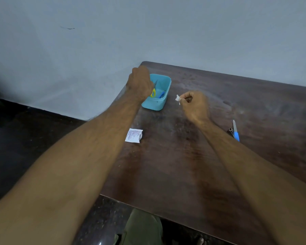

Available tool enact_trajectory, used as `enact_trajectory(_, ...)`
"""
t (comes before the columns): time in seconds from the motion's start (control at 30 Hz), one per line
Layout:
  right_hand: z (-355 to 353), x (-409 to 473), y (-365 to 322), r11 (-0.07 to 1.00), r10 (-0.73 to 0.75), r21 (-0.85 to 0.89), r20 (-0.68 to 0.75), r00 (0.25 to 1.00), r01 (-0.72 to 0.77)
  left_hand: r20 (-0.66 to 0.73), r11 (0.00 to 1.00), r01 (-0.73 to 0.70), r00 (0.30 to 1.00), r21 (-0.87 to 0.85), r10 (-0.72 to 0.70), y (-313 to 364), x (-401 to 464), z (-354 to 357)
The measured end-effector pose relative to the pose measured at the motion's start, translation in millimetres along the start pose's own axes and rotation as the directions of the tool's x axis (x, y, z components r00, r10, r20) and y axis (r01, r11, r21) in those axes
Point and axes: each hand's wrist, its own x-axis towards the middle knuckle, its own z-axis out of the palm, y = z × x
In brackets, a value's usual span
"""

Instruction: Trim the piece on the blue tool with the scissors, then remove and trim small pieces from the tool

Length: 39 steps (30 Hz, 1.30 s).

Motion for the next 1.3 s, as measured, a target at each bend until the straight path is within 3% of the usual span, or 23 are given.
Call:
enact_trajectory(0.5,-29.4,-27.1,11.6,0.997,0.015,0.074,-0.015,1.0,-0.014,0.02,0.978,-0.148,0.989,0.148,0.147,14.9,-27.2,0.6)
enact_trajectory(0.77,-75.0,-70.4,36.1,0.955,0.127,0.285,-0.127,0.984,-0.086,-0.138,0.958,-0.27,0.957,-0.101,0.255,55.9,-139.4,36.2)
enact_trajectory(0.97,-116.7,-95.8,65.1,0.928,0.243,0.332,-0.203,0.948,-0.167,0.107,0.975,-0.174,0.976,-0.136,0.189,88.9,-192.9,84.6)
enact_trajectory(1.3,-151.5,-112.9,95.5,0.878,0.369,0.406,-0.231,0.9,-0.255,0.198,0.996,-0.087,0.976,-0.008,0.086,147.7,-201.8,98.9)
